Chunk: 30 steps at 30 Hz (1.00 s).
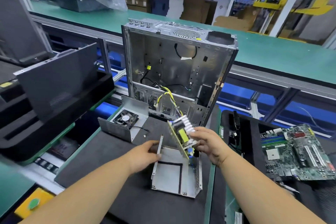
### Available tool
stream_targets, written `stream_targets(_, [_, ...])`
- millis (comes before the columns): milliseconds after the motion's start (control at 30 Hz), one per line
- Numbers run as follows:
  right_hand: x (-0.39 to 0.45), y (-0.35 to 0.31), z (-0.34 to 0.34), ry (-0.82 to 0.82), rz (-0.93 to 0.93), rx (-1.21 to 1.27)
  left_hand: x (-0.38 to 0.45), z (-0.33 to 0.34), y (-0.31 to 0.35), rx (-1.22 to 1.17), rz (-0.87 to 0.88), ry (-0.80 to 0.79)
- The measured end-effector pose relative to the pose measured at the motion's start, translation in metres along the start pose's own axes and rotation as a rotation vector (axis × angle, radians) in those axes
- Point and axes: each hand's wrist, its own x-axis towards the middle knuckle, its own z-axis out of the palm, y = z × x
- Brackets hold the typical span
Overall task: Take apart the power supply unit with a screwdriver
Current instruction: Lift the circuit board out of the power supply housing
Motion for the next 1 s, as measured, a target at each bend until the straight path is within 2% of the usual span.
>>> stream_targets(100, [0.003,0.000,0.003,0.093,0.020,0.076,-0.009,-0.002,0.009,0.137,0.029,-0.023])
stream_targets(300, [0.011,-0.008,0.020,0.122,-0.013,0.016,-0.015,-0.016,0.026,0.504,0.080,-0.030])
stream_targets(400, [0.015,-0.014,0.029,0.109,-0.065,-0.057,-0.016,-0.031,0.026,0.679,0.128,-0.051])
stream_targets(533, [0.019,-0.020,0.035,0.153,-0.128,-0.202,-0.009,-0.056,0.022,0.964,0.200,0.002])
stream_targets(667, [0.022,-0.019,0.030,0.218,-0.160,-0.408,0.002,-0.080,0.011,1.024,0.260,0.034])
stream_targets(833, [0.022,-0.017,0.012,0.257,-0.149,-0.722,0.012,-0.096,0.007,0.991,0.390,-0.008])
stream_targets(1000, [0.019,-0.010,0.006,0.148,-0.079,-1.101,0.027,-0.105,0.004,1.022,0.478,-0.073])
